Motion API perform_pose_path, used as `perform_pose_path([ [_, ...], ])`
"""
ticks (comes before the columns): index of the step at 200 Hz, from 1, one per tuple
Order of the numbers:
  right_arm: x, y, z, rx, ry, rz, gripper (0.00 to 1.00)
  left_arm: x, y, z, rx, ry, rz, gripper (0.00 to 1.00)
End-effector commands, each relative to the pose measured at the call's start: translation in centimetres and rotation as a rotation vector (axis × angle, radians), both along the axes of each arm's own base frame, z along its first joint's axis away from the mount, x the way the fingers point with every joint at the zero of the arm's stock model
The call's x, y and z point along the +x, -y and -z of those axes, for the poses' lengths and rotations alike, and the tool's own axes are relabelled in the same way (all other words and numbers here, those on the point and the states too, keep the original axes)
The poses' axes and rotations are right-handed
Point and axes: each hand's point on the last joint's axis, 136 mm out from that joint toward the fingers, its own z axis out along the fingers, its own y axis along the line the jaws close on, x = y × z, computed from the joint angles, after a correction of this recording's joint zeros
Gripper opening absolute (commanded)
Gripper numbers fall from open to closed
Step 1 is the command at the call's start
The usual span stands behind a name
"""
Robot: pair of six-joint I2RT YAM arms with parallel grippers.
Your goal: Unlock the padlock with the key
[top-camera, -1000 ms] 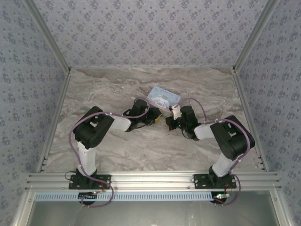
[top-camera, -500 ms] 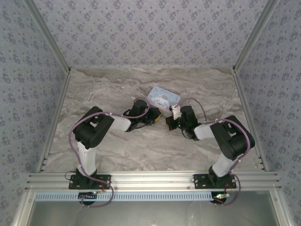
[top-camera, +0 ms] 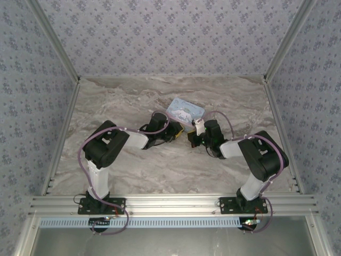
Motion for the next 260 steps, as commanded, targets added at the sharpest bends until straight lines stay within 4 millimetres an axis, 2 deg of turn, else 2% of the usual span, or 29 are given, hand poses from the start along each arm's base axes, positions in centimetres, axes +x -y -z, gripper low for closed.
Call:
perform_pose_path([
  [1,1.0,-0.6,-2.2,0.034,0.069,-0.014,0.0,-0.3,0.6,-2.5,-0.05,0.035,0.017,0.23],
  [92,0.7,-0.6,-2.3,0.038,0.071,-0.017,0.0,-0.3,0.7,-2.4,-0.054,0.032,0.017,0.23],
  [260,2.5,-1.4,-2.4,-0.018,0.111,-0.035,0.0,-0.4,0.9,-2.8,-0.067,0.03,0.023,0.23],
])
